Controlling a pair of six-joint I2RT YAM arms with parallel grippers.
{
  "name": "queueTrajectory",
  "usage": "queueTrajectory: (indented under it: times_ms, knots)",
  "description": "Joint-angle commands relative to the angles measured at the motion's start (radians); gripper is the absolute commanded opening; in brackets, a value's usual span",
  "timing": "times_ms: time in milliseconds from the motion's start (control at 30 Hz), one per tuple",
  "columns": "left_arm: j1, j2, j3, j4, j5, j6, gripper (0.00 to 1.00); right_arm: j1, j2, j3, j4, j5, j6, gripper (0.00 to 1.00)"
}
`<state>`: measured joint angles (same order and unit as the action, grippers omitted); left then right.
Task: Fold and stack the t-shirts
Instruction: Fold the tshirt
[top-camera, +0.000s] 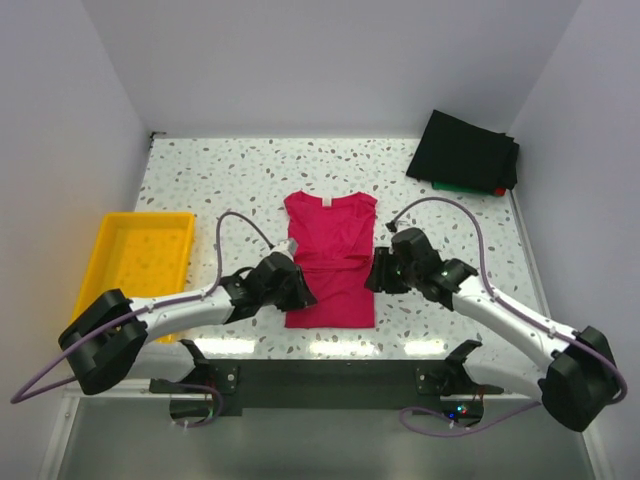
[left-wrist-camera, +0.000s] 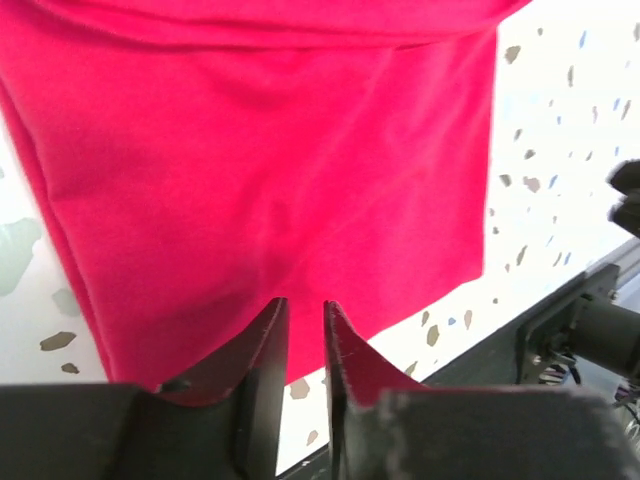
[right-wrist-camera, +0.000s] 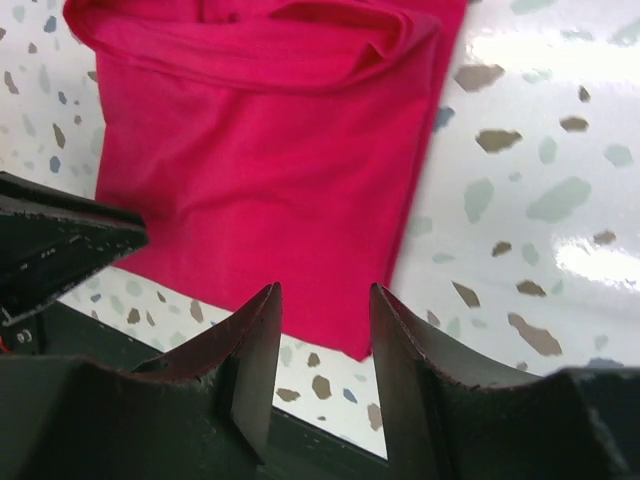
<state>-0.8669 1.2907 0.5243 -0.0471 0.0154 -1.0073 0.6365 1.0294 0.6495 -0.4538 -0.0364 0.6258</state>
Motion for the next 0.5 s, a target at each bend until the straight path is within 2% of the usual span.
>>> queueTrajectory:
  times_ms: [0, 300, 467]
  knots:
    - [0.0, -0.036, 0.034, 0.032, -0.026, 0.003, 0.27, 0.041, 0.104, 0.08, 0.064, 0.026, -0.015, 0.44]
    - [0.052, -0.017, -0.013, 0.164, -0.02, -0.03, 0.48, 0.17, 0.349, 0.22, 0.133, 0.138, -0.012, 0.41]
    - [0.095, -0.074, -0.165, 0.34, 0.014, -0.082, 0.61, 0.218, 0.463, 0.282, 0.13, 0.217, -0.014, 0.4]
